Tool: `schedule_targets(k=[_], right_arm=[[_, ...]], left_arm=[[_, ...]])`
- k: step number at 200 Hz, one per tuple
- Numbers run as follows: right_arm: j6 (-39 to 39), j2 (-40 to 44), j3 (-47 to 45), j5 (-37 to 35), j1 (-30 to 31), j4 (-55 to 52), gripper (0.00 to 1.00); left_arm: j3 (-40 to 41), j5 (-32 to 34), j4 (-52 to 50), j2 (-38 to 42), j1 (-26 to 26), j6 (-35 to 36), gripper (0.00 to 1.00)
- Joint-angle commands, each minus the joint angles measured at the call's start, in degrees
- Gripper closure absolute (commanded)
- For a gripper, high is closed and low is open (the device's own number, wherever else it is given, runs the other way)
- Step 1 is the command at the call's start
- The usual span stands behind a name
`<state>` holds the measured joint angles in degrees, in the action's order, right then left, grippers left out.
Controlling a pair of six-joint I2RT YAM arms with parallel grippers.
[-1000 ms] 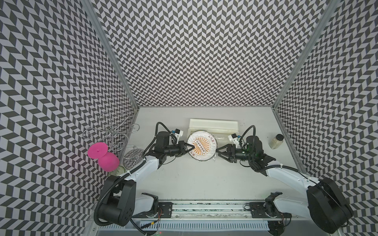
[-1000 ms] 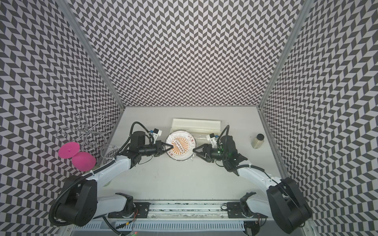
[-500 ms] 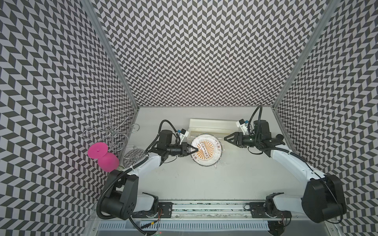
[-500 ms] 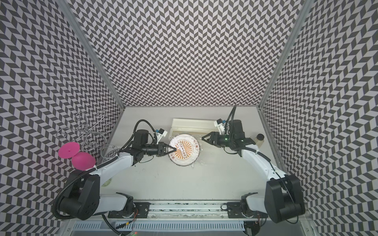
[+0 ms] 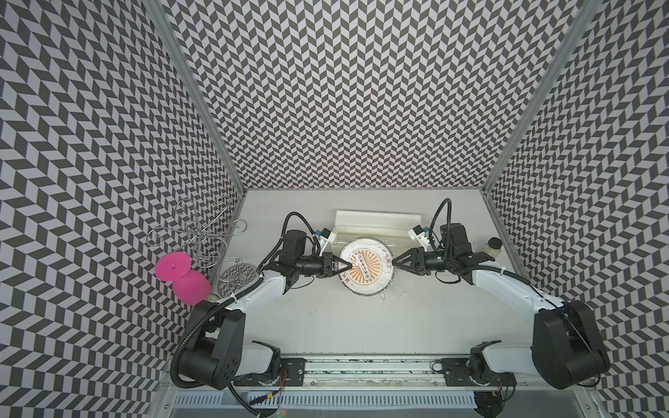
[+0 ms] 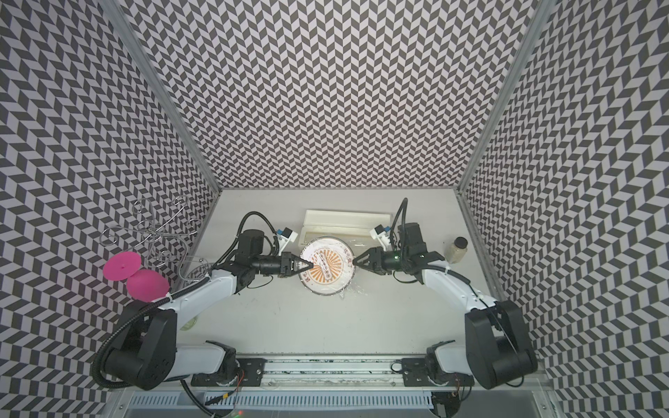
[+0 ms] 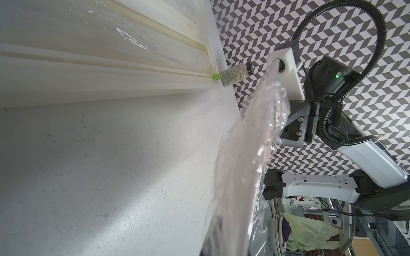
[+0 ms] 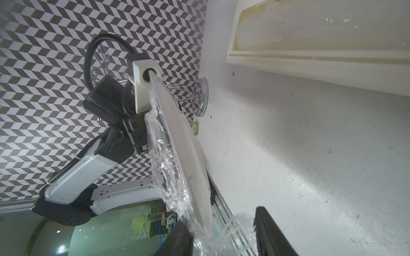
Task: Wrap the plate with plastic wrap
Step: Cover the plate with plastic wrap.
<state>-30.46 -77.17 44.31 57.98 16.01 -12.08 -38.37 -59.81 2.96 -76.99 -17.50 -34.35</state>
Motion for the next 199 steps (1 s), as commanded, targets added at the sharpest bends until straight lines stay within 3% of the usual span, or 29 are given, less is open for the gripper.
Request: schedule_targets(k=[1,36,97,127,150,199], right_arm=[[-2.1,2.7,-1.0,3.2,0.2,7.4,0.62],[-3.2,4.1,-1.3,2.8,-0.6,8.7,0.78],[-3.9,4.6,0.1,0.0,-2.1,10.7,0.92],[-2.9,3.3,1.2,-2.6,-2.1,10.6,0.95],[-0.6,0.1,0.5,-4.2,-2.3,9.2,0.97],[-1.7,-4.8,-1.9,-3.5,-2.1,15.2,0.97]], left_arm=[[0.3,-2.2,3.0,1.4,-0.2,-0.1,1.00],[1.2,-1.9,3.0,1.6,-0.2,-0.1,1.00],[2.6,-1.7,1.0,2.4,-0.7,0.7,1.00],[3.3,-2.6,1.7,3.3,-2.3,0.2,1.00],[5.5,-4.5,8.5,5.5,-2.5,-4.8,1.00],[4.7,-6.6,11.6,7.1,-2.6,-6.9,1.00]])
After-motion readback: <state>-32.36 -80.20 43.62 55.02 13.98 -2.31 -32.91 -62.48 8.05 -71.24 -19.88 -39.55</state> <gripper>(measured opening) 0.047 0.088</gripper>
